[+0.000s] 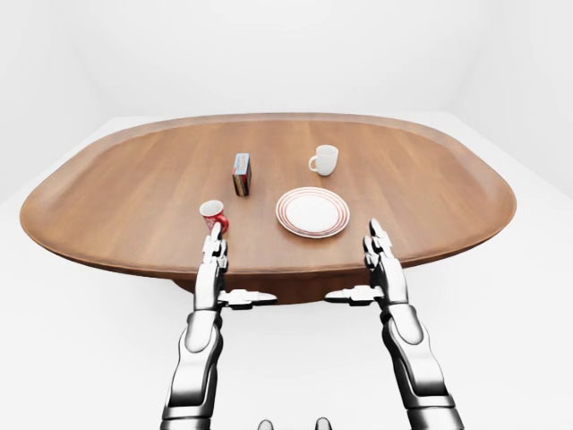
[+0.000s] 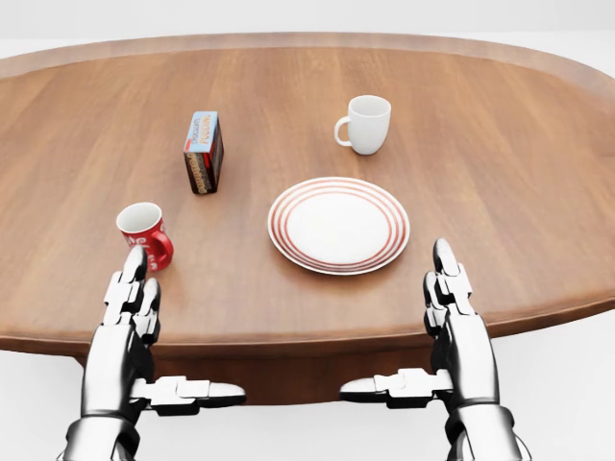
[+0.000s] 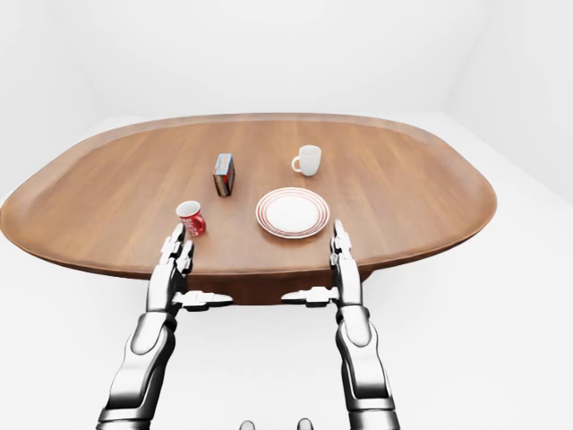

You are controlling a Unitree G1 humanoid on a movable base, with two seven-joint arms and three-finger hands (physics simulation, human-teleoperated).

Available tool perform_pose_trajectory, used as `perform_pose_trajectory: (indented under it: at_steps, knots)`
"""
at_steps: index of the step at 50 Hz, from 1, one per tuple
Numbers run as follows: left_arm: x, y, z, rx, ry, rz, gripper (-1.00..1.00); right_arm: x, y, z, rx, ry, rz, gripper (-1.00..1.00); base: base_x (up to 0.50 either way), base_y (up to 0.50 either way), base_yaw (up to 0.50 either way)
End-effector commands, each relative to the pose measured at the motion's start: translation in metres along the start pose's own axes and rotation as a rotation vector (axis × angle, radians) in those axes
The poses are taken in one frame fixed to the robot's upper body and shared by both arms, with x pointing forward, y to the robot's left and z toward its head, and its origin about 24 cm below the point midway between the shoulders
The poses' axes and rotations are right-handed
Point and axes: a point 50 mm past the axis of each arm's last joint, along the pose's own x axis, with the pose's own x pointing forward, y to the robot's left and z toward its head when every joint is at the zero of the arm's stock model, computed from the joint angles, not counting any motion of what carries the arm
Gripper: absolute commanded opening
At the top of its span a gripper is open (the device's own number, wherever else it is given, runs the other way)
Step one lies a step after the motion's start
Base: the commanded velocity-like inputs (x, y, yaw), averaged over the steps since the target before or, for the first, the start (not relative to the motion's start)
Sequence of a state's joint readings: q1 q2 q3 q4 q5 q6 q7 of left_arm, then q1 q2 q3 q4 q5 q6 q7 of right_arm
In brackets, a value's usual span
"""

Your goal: Pick up the red mug and put it on the plate

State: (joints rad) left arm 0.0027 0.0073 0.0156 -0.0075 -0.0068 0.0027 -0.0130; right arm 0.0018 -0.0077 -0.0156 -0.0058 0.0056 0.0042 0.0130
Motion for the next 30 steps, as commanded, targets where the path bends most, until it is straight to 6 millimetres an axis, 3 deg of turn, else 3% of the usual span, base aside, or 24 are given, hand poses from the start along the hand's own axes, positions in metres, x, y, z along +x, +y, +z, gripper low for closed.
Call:
perform_pose_trajectory:
  at_steps: [1,7,12,16,20,25,30]
  knots:
    - [-0.003,0.009,0.005,-0.001,-0.011,0.011,1.00,-0.001,-0.009,0.001,-0.005,-0.001,-0.010,1.00,0.00,0.00,0.00]
    - [-0.003,0.008,0.007,0.000,-0.014,0.010,1.00,0.000,-0.010,0.001,0.002,0.001,-0.016,1.00,0.00,0.00,0.00]
    - [-0.003,0.019,0.021,-0.023,-0.047,0.043,1.00,0.001,-0.026,0.023,0.022,-0.052,-0.090,1.00,0.00,0.00,0.00]
    - [-0.002,0.046,0.052,-0.030,-0.168,0.166,1.00,0.000,-0.051,0.057,0.028,-0.189,-0.179,1.00,0.00,0.00,0.00]
    - [-0.012,0.094,0.086,-0.091,-0.320,0.340,1.00,-0.011,-0.079,0.091,0.051,-0.339,-0.272,1.00,0.00,0.00,0.00]
    - [-0.027,0.137,0.093,-0.213,-0.366,0.553,1.00,-0.023,-0.103,0.105,0.058,-0.403,-0.351,1.00,0.00,0.00,0.00]
    - [-0.033,0.145,0.095,-0.221,-0.373,0.595,1.00,-0.036,-0.125,0.116,0.096,-0.458,-0.430,1.00,0.00,0.00,0.00]
